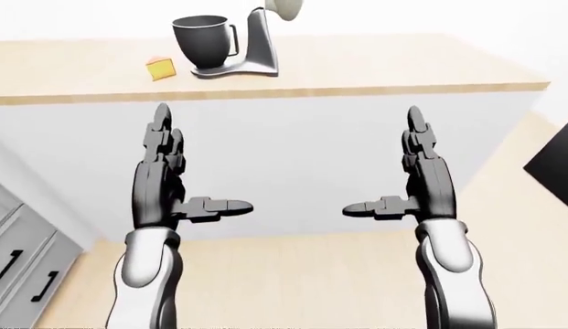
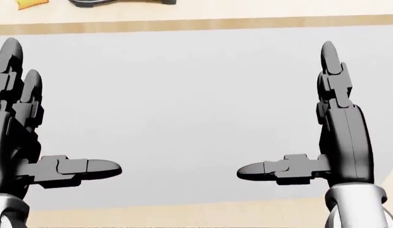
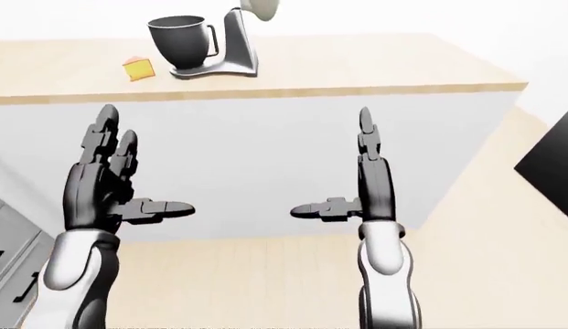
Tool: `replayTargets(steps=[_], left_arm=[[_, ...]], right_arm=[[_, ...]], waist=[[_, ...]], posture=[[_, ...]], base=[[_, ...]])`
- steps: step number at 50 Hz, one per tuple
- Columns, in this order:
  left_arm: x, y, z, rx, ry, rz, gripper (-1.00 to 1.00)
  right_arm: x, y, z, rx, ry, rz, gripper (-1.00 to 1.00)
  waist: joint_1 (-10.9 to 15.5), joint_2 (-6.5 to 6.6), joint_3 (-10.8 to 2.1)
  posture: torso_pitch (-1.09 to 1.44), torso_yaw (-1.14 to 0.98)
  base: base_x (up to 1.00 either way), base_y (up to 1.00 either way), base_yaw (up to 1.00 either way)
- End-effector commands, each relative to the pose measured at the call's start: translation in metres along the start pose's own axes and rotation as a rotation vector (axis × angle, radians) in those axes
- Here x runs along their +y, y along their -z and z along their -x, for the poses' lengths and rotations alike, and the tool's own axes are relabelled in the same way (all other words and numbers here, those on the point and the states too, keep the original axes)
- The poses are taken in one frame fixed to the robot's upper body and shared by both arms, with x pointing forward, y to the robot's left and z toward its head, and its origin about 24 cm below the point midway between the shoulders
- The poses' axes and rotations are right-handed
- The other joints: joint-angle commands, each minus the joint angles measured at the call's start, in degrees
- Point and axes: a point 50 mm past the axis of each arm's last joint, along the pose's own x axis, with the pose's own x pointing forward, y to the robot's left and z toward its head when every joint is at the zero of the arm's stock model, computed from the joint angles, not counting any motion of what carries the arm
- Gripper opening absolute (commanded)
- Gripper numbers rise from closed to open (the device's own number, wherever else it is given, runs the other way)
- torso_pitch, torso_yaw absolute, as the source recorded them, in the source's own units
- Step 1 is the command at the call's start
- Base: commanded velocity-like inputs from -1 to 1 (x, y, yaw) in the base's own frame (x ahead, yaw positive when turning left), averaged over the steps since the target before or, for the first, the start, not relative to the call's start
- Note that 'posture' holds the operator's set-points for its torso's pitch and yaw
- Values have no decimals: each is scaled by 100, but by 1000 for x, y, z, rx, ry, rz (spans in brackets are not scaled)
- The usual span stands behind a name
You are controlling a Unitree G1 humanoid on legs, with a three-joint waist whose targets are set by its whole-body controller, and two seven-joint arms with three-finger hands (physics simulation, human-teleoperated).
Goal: Place the cheese in the stand mixer bowl.
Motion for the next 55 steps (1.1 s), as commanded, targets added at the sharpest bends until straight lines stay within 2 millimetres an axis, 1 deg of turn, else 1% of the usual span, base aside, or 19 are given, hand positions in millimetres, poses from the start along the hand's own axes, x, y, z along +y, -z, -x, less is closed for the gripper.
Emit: replayTargets(steps=[1,8,9,11,13,18,20,21,22,24,30,33,35,39,42,44,46,47,55], left_arm=[[-1,-16,0,-85,6,2,100],[1,-16,-1,-89,1,-3,100],[1,-17,-1,-90,1,-2,100],[1,-16,-1,-91,1,-5,100],[1,-16,-1,-92,-1,-6,100],[2,-16,0,-93,-2,-13,100],[1,-17,1,-93,-1,-13,100],[1,-16,1,-93,-1,-15,100],[1,-16,1,-93,-1,-14,100],[1,-17,1,-94,-2,-14,100],[1,-17,1,-95,-1,-11,100],[1,-17,2,-96,-1,-12,100],[1,-17,2,-96,-1,-12,100],[2,-17,0,-97,-7,-14,100],[3,-18,1,-99,-7,-14,100],[3,-18,2,-101,-6,-14,100],[3,-18,2,-101,-6,-15,100],[3,-19,2,-102,-7,-15,100],[3,-19,1,-104,-9,-13,100]], right_arm=[[-5,-15,-1,-78,23,10,100],[-5,-16,-2,-81,21,14,100],[-5,-16,-2,-80,21,13,100],[-5,-16,-2,-81,19,15,100],[-5,-16,-2,-82,18,18,100],[-5,-19,-1,-85,19,22,100],[-4,-19,-2,-85,15,24,100],[-4,-19,-2,-86,15,24,100],[-3,-20,-2,-86,16,25,100],[-2,-20,-2,-86,14,25,100],[-3,-19,-2,-83,13,30,100],[-3,-20,-2,-87,12,31,100],[-3,-20,-2,-88,12,31,100],[-2,-21,-2,-90,11,28,100],[-3,-21,-2,-92,11,29,100],[-3,-21,-2,-91,10,27,100],[-3,-20,-3,-91,10,26,100],[-3,-21,-3,-91,10,27,100],[-3,-20,-3,-92,9,26,100]], waist=[[-11,5,-63],[8,-483,-83],[-50,-284,-86],[-16,-432,-109],[-7,-404,-148],[-26,-62,-28],[-45,250,-82],[-29,520,-162],[12,294,-116],[23,250,-67],[7,-145,-28],[-3,-507,-79],[-55,-370,-45],[-14,-354,-113],[-17,-168,-31],[-39,45,-25],[-31,487,-148],[-10,320,-137],[6,-86,-36]], posture=[[0,0],[0,0],[0,0],[0,0],[0,0],[0,0],[0,0],[0,0],[0,0],[0,0],[0,0],[0,0],[0,0],[0,0],[0,0],[0,0],[0,0],[0,0],[0,0]], base=[[0,27,0],[0,25,0],[0,25,0],[0,26,0],[0,26,0],[0,26,0],[0,26,0],[0,27,0],[0,26,0],[0,26,0],[0,26,0],[0,26,0],[0,26,0],[0,26,0],[0,27,0],[0,26,0],[0,27,0],[0,27,0],[0,26,0]])
